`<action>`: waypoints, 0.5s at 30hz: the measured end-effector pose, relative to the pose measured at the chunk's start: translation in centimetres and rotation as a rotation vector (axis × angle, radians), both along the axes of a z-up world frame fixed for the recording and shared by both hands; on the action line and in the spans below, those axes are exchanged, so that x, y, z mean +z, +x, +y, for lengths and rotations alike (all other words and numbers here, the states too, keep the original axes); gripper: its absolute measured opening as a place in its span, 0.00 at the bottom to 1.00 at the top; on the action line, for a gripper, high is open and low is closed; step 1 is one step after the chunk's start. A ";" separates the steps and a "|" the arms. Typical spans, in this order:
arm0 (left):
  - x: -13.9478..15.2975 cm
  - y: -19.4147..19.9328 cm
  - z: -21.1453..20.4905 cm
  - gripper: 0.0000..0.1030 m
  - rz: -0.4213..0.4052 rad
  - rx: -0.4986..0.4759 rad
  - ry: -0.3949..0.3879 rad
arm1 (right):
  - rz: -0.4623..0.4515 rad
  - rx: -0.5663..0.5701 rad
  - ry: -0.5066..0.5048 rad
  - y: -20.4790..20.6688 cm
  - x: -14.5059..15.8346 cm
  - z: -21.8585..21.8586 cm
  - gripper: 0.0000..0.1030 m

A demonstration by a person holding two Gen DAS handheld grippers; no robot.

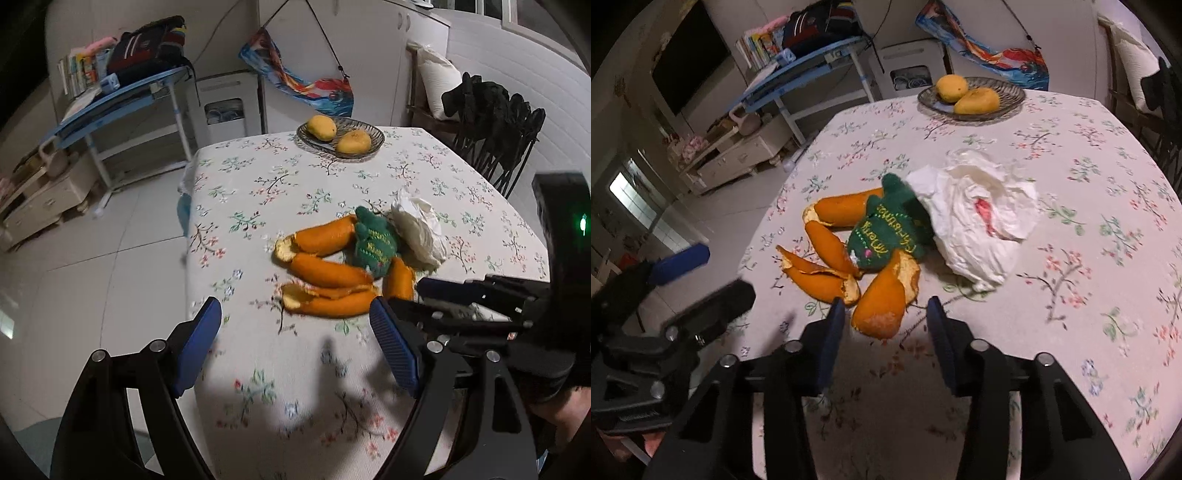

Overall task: Collect trash
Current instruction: 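Reach the right gripper to an orange peel and grasp it while the left gripper approaches the peels, then lift the peel with the right gripper while the left gripper grasps a long orange peel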

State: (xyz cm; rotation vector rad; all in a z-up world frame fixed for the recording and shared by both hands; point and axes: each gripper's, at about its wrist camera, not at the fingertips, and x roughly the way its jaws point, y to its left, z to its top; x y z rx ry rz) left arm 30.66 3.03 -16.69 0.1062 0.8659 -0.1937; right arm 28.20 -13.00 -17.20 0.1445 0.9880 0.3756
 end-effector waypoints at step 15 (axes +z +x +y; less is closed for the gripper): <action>-3.0 3.5 -2.6 0.77 0.039 -0.165 -0.001 | 0.073 0.088 -0.039 -2.9 0.3 -6.5 0.25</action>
